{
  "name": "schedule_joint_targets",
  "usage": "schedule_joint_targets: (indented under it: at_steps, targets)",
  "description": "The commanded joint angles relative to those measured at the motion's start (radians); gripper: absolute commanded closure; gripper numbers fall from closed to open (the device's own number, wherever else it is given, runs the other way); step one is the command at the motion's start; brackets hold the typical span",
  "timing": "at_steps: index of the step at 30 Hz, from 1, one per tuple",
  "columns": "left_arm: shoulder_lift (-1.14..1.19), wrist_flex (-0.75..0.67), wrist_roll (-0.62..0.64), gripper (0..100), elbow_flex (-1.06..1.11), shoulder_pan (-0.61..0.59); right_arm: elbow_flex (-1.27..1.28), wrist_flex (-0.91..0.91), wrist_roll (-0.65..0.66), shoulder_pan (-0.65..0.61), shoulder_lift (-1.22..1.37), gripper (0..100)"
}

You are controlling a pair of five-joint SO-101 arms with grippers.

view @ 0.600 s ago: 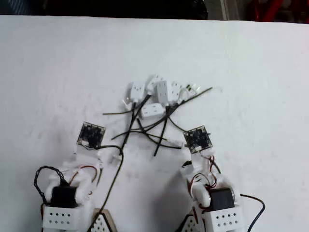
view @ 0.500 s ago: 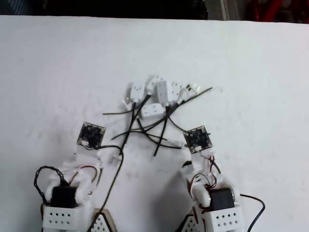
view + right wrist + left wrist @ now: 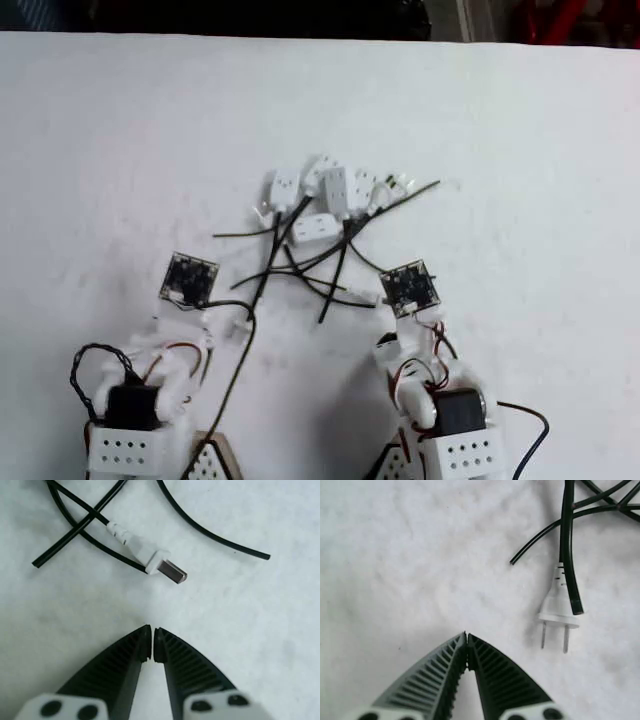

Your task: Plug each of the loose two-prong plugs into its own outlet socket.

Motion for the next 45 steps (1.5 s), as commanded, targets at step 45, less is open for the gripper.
schedule_joint_targets:
  at_steps: [45]
  targets:
    - [-0.008,-0.037,-0.009,97,-0.003,-0.005,0.009,0.007,0.000,-0.102,-0.012,98.1]
